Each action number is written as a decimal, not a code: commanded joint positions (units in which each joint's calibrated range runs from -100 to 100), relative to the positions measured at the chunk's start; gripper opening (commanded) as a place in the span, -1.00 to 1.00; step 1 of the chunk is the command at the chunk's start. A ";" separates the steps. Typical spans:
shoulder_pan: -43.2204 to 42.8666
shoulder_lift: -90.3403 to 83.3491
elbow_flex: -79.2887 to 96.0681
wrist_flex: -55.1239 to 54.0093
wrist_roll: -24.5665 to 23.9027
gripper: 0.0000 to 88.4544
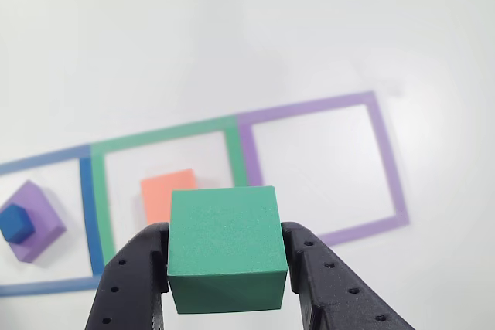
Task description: Tower of hanoi
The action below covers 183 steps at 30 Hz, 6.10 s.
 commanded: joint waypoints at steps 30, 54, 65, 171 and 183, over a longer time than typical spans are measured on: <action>18.16 -0.17 20.88 -28.57 0.00 -0.94; 15.26 44.86 47.78 -115.01 0.00 -0.90; 13.97 58.16 46.87 -127.40 0.00 -0.90; -20.88 -8.34 -11.38 23.88 0.00 -1.00; -26.90 -8.74 -5.38 17.89 0.00 -0.66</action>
